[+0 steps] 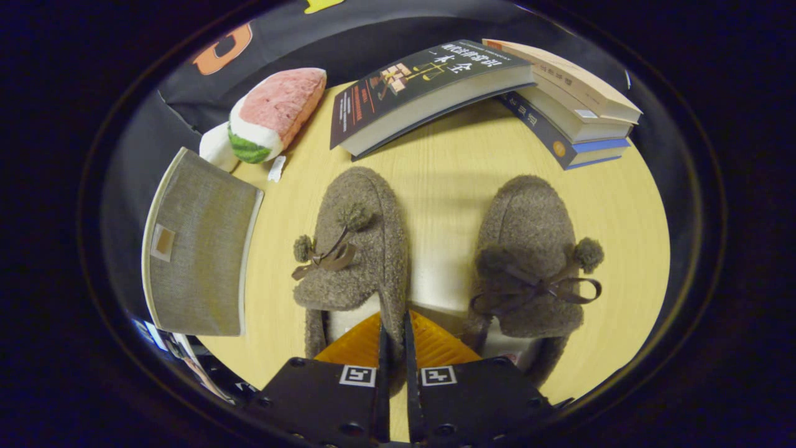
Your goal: Open the storage box then place both shoes into the box .Put the left shoe in first, then the right shoe, with the right side of both shoes facing outward in a uniform manner.
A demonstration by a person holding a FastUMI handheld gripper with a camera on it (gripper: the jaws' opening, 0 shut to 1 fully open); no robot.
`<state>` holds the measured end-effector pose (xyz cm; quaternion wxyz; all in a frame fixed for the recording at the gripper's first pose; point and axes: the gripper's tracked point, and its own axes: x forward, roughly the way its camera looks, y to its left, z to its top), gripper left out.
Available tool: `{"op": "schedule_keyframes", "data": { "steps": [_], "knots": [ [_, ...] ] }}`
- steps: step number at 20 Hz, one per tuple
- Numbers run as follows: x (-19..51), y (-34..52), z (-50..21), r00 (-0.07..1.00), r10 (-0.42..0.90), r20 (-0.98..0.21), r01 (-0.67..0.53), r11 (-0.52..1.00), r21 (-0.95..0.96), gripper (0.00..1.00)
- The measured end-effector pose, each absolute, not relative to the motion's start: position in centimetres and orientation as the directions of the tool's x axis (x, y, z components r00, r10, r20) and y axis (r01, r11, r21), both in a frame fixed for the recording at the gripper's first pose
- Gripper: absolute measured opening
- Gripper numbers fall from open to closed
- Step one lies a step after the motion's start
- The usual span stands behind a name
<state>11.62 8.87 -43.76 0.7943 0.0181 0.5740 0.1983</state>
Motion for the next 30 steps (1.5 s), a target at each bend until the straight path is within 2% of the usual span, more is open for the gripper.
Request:
{"op": "schedule_keyframes", "data": {
  "steps": [1, 2, 6, 8, 11, 20, 27, 30],
  "knots": [
    [11.8, 9.1, -44.0, 0.261, 0.344, -0.902, -0.285, 0.92, 0.269, 0.12],
    [11.5, 8.8, -43.6, 0.253, 0.349, -0.902, -0.271, 0.921, 0.28, 0.01],
    [10.9, 8.3, -43.2, 0.224, 0.367, -0.903, -0.204, 0.924, 0.324, 0.01],
    [9.8, 8.7, -41.9, 0.193, 0.42, -0.887, -0.117, 0.907, 0.404, 0.01],
    [9.2, 8.8, -39.2, 0.215, 0.459, -0.862, -0.047, 0.887, 0.46, 0.0],
    [6.8, 13.6, -28.3, 0.329, 0.498, -0.802, -0.025, 0.854, 0.52, 0.0],
    [4.3, 23.0, -22.4, 0.338, 0.551, -0.763, -0.162, 0.833, 0.529, 0.0],
    [3.4, 27.8, -21.9, 0.32, 0.577, -0.752, -0.173, 0.815, 0.552, 0.0]
  ]
}}
